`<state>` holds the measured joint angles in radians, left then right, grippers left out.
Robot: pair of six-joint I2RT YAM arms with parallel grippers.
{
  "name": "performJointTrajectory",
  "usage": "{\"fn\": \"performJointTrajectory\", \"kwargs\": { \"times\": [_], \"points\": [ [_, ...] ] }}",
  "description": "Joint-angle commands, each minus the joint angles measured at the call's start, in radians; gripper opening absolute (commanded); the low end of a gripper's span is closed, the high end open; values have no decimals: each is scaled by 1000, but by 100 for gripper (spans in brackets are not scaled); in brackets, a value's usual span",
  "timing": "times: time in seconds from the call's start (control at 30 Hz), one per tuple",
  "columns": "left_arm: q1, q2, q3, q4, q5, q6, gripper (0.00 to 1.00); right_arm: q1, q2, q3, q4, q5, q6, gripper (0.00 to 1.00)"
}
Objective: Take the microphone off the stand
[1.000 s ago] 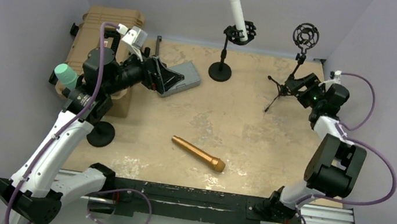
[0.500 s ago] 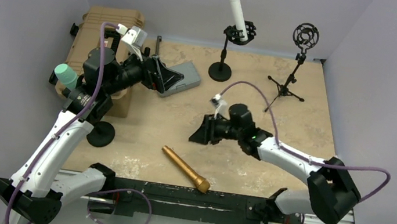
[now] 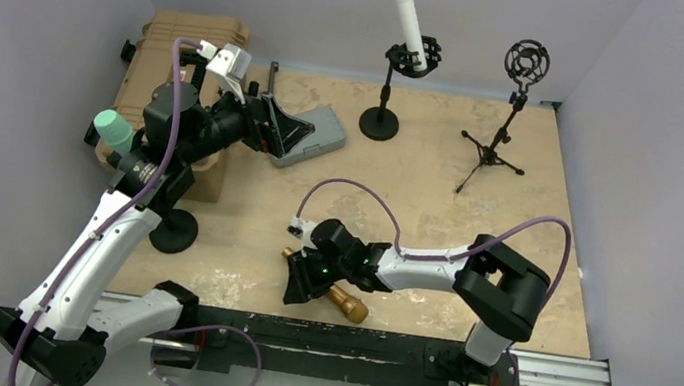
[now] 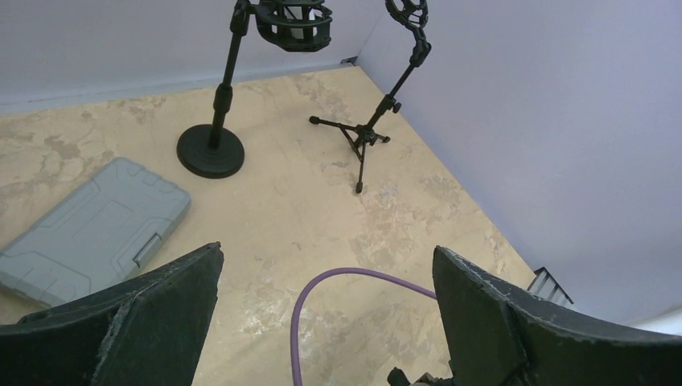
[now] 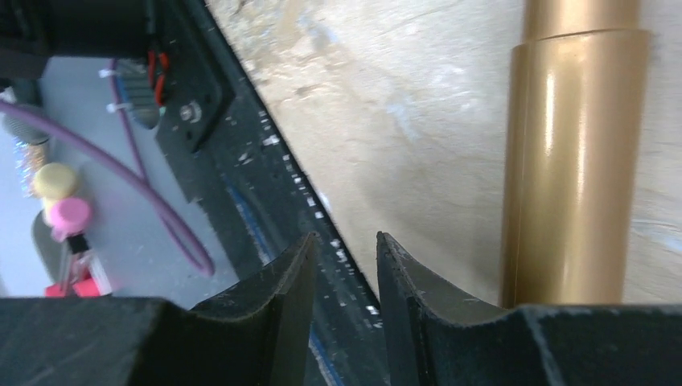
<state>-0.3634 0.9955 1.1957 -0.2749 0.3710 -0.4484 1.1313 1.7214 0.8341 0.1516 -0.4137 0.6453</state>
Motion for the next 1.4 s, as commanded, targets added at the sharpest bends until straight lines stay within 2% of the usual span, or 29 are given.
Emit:
{"fn": "performJointTrajectory", "kwargs": {
  "times": [0.0, 0.1, 0.53, 1.03, 1.37],
  "points": [
    [-6, -6, 1, 12, 3, 20, 100, -5, -8, 44, -95, 188, -61, 32],
    [-6, -5, 1, 11, 3, 20, 100, -4, 7, 43, -147, 254, -81, 32],
    [-7, 0, 2, 13, 14, 16, 100, -5, -36, 4, -178, 367, -67, 32],
    [-6, 0, 3, 16, 20, 13, 100, -28, -71, 71, -334, 606, -106, 36],
    [-7, 2, 3, 16, 23, 11, 100, -28, -131, 81, -318, 554, -134, 37]
  ]
}}
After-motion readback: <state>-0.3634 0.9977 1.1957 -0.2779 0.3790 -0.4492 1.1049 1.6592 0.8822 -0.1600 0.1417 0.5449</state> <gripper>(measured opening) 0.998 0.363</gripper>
